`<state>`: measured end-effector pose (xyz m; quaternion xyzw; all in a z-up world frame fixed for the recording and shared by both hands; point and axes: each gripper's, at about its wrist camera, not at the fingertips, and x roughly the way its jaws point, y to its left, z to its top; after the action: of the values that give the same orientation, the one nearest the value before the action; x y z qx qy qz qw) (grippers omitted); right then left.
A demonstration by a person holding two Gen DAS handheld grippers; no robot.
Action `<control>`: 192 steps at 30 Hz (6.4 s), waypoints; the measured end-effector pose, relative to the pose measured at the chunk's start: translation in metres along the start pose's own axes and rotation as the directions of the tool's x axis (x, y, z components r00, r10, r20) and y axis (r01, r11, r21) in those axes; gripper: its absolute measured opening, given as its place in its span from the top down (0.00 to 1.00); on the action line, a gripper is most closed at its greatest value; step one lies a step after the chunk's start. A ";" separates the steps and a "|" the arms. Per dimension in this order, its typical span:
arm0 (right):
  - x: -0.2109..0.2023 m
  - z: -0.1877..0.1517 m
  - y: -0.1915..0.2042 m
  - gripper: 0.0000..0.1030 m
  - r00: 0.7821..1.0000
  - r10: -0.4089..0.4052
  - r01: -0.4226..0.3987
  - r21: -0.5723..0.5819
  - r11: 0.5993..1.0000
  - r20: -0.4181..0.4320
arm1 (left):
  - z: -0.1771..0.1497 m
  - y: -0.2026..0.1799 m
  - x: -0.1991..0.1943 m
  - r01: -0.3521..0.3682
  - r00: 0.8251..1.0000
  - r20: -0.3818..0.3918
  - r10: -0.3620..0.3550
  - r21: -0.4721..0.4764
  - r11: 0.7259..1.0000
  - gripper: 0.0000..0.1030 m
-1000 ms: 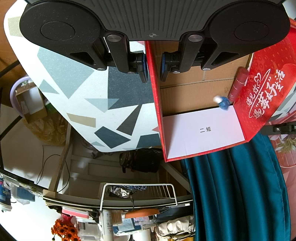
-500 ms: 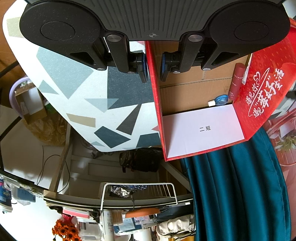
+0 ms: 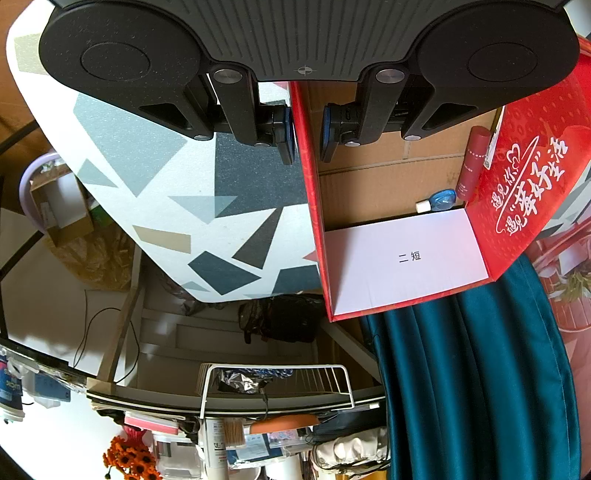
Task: Organize rigid objects
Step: 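Move the left tool back and grasp the pink checkered marker, then carry the pink marker with the left gripper into the red box and release, then move the left tool back down to the gold framed card, then close the left gripper on the gold framed card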
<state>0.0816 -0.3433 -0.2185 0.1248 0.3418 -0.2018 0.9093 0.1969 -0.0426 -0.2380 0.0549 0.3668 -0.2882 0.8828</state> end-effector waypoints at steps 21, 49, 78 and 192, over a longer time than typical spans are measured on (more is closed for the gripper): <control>0.000 0.000 0.000 0.86 1.000 0.000 0.000 0.000 1.000 0.001 | -0.014 -0.004 0.023 -0.043 0.999 -0.026 0.044 0.043 0.998 0.82; 0.000 0.000 0.000 0.87 1.000 -0.002 0.002 -0.003 1.000 0.000 | 0.038 -0.005 -0.010 -0.011 0.991 0.137 0.009 0.019 1.000 0.83; -0.001 0.000 0.001 0.87 1.000 -0.004 0.004 -0.014 1.000 0.003 | 0.131 -0.095 0.075 0.006 0.988 0.146 -0.045 0.254 0.967 0.83; -0.002 -0.003 0.001 0.89 1.000 0.005 -0.004 -0.012 1.000 0.029 | -0.012 -0.043 0.035 -0.205 0.978 -0.029 0.207 0.060 0.977 0.38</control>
<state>0.0788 -0.3403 -0.2191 0.1171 0.3295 -0.1995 0.9154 0.1858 -0.0907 -0.2650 0.1228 0.3661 -0.2044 0.8995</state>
